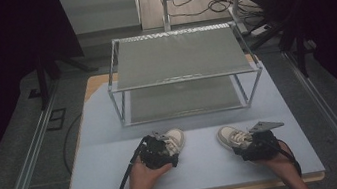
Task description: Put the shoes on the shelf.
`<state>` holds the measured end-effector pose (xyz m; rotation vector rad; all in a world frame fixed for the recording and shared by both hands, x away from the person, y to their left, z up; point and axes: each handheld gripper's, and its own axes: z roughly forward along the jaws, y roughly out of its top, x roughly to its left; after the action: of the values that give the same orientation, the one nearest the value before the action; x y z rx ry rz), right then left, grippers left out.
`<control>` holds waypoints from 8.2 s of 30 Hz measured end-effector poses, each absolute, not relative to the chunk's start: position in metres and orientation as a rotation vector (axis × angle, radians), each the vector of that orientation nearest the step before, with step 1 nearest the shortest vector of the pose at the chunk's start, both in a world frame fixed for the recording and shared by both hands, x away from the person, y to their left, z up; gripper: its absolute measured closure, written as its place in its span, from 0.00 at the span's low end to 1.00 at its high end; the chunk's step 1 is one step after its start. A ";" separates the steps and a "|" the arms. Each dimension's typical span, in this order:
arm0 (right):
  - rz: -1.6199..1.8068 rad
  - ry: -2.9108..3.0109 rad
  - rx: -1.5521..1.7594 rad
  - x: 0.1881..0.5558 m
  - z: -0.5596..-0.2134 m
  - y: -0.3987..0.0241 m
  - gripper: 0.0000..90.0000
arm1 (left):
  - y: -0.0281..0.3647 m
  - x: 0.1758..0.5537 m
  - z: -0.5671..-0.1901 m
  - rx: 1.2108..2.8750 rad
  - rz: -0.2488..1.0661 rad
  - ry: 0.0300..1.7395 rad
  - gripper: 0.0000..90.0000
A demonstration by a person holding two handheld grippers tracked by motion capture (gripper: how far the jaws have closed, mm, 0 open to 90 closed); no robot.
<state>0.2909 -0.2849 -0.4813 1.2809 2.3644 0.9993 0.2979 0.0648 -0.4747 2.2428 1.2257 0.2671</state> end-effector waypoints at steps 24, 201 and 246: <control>1.048 2.359 1.240 0.287 -0.475 -0.286 0.29 | 0.074 0.291 -0.468 2.178 0.319 1.137 0.30; 1.152 2.135 1.378 0.386 -0.474 -0.262 0.96 | 0.112 0.369 -0.471 1.925 0.360 1.275 0.94; 1.209 2.302 1.232 0.388 -0.484 -0.192 0.99 | 0.060 0.389 -0.469 1.999 0.279 1.187 0.93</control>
<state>0.3876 -0.1923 -0.4844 1.2325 2.3019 1.2088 0.3893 0.0598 -0.4693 1.9986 1.1869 0.2793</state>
